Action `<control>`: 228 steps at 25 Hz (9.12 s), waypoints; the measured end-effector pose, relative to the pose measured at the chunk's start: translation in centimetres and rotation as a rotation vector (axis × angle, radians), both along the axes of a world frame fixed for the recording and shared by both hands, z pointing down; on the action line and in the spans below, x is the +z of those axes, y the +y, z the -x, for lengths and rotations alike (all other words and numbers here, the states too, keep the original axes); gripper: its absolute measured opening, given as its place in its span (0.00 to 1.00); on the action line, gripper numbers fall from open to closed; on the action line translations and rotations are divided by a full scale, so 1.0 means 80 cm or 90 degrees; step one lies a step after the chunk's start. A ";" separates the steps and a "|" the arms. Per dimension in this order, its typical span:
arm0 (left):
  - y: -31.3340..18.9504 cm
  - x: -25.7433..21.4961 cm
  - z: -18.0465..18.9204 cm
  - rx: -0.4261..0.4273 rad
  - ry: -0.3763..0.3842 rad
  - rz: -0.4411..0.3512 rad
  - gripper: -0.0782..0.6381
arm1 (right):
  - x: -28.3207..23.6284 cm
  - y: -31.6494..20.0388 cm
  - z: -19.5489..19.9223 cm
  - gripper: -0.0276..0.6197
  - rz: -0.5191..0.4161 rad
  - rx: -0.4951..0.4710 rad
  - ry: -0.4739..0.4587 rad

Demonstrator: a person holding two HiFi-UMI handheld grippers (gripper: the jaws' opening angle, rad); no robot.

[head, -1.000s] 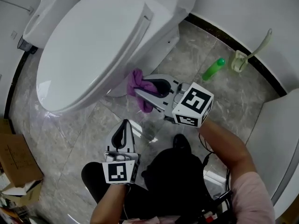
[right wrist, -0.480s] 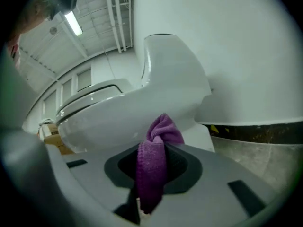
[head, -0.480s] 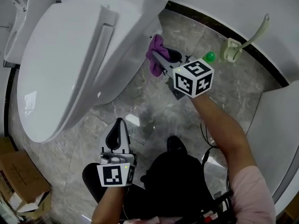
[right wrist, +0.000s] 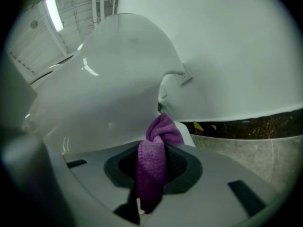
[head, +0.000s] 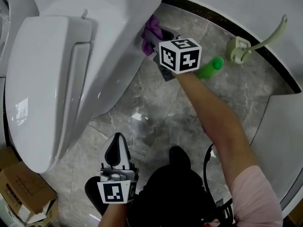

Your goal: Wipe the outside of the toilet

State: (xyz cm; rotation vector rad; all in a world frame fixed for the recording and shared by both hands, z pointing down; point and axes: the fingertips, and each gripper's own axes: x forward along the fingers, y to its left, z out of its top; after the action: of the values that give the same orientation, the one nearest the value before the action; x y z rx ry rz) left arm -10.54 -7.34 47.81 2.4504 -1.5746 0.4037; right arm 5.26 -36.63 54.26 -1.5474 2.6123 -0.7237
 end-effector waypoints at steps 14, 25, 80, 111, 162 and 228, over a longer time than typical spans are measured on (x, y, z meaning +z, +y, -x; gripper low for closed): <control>0.002 0.015 0.003 -0.020 -0.010 0.019 0.12 | 0.029 -0.048 0.028 0.17 -0.003 -0.027 -0.017; 0.007 0.014 0.008 -0.027 -0.013 0.017 0.12 | 0.040 -0.016 0.066 0.16 0.015 -0.093 -0.034; 0.102 -0.033 0.078 -0.100 -0.024 -0.034 0.12 | 0.064 0.250 0.344 0.16 0.073 -0.375 -0.094; 0.056 -0.036 0.025 -0.014 -0.008 -0.052 0.12 | 0.079 0.197 0.154 0.17 0.079 -0.317 0.000; 0.025 0.010 0.043 -0.048 -0.019 0.006 0.12 | 0.175 0.089 0.146 0.16 0.157 -0.191 -0.005; 0.016 -0.227 0.016 0.014 0.104 -0.259 0.12 | -0.163 0.346 0.150 0.17 -0.034 -0.449 0.093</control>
State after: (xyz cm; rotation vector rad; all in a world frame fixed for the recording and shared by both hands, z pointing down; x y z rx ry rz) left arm -11.80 -6.09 29.69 2.7065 -1.6975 -0.1291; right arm -6.70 -8.99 41.18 -0.6491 3.2668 -0.5561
